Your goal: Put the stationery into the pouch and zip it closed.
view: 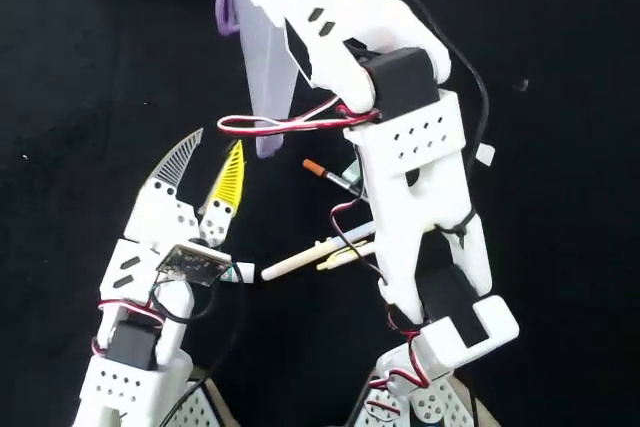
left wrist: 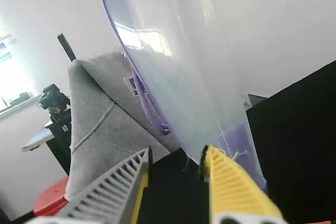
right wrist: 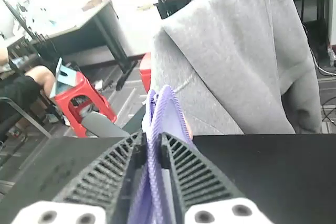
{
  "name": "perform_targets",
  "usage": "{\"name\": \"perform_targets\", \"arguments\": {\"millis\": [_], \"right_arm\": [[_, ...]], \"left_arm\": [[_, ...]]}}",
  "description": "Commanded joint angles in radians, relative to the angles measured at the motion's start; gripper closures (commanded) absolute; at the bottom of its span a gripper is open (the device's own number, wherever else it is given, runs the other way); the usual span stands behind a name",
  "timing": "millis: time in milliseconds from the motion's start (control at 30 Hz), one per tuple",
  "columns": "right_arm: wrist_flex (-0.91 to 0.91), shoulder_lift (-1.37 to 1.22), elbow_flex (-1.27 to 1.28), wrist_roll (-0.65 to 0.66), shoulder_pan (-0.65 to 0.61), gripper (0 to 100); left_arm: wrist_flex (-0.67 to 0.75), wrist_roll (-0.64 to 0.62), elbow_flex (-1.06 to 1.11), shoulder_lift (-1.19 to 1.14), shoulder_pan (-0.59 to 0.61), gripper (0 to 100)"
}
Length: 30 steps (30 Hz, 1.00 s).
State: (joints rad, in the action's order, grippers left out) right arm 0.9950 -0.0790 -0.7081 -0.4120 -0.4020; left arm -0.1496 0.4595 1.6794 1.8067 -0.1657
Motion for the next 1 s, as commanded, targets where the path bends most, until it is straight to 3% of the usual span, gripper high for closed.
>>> {"name": "perform_targets", "arguments": {"millis": [0,467,800,967], "right_arm": [[-0.044,0.038,-0.024,-0.026,-0.032,98.7],[-0.051,0.039,-0.127,-0.028,-0.101,98.7],[0.129,0.09,-0.262,-0.074,-0.161,98.7],[0.057,0.082,-0.259,-0.071,-0.18,98.7]], "left_arm": [[-0.026,-0.063,0.019,0.017,-0.015,82],[-0.025,-0.15,0.019,0.017,-0.019,82],[-0.026,-0.15,0.019,0.017,0.038,82],[-0.055,-0.175,0.016,0.017,0.035,73]]}}
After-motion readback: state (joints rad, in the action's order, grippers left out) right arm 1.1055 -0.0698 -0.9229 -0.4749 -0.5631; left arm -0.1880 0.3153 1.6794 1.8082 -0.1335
